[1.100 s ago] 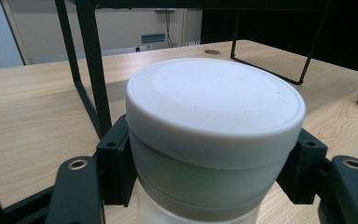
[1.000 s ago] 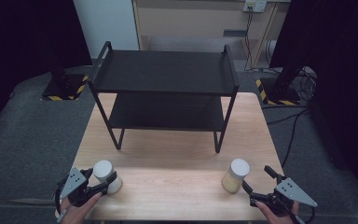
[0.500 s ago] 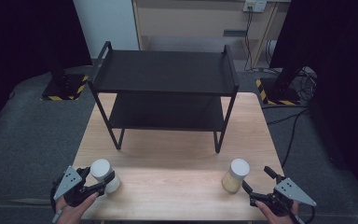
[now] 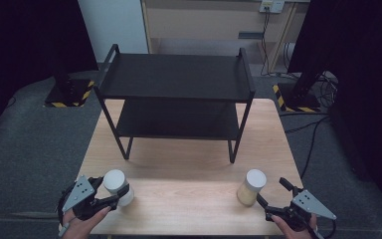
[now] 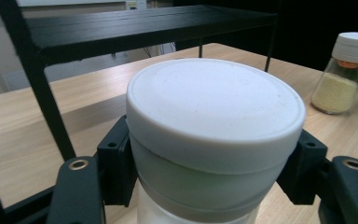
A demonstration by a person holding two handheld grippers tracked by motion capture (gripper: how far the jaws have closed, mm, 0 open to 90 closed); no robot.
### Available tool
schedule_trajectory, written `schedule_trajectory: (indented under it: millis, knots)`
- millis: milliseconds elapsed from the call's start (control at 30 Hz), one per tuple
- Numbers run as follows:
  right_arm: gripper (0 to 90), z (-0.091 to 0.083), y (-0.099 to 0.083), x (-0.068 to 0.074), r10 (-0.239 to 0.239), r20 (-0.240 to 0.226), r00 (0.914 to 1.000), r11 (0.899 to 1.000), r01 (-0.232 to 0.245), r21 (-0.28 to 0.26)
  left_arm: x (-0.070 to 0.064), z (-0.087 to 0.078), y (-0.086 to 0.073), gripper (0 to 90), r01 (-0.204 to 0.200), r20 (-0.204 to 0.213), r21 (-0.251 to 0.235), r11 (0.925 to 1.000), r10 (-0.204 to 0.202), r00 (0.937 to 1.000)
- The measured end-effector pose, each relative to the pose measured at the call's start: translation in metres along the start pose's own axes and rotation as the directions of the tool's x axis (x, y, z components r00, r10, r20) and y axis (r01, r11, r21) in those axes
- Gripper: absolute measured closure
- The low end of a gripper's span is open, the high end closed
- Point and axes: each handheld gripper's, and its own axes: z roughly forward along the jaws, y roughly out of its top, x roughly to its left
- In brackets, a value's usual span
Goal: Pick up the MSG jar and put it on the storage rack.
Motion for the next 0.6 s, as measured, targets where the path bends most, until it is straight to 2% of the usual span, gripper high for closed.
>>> schedule_trajectory:
  millis: [200,367,500,600]
  knots:
    - [1.2,-0.002,0.001,-0.003,-0.002,-0.008,1.0,1.0,0.002,0.006,0.008,0.003,0.018,33.1,-0.044,0.073,-0.017,0.9989,0.046,0.9963]
    - [1.1,-0.004,0.001,-0.004,-0.002,-0.008,1.0,1.0,0.002,0.003,0.012,0.008,0.03,33.1,-0.055,0.106,-0.016,0.9984,0.056,0.9928]
    - [1.1,-0.004,0.001,-0.005,-0.001,-0.013,0.9999,1.0,0.001,0.006,0.012,0.011,0.045,33.1,-0.068,0.108,-0.018,0.9975,0.069,0.9918]
    - [1.2,-0.004,0.0,-0.006,0.001,-0.018,0.9998,1.0,-0.001,0.012,0.017,0.012,0.052,33.1,-0.058,0.13,-0.028,0.9979,0.061,0.9896]
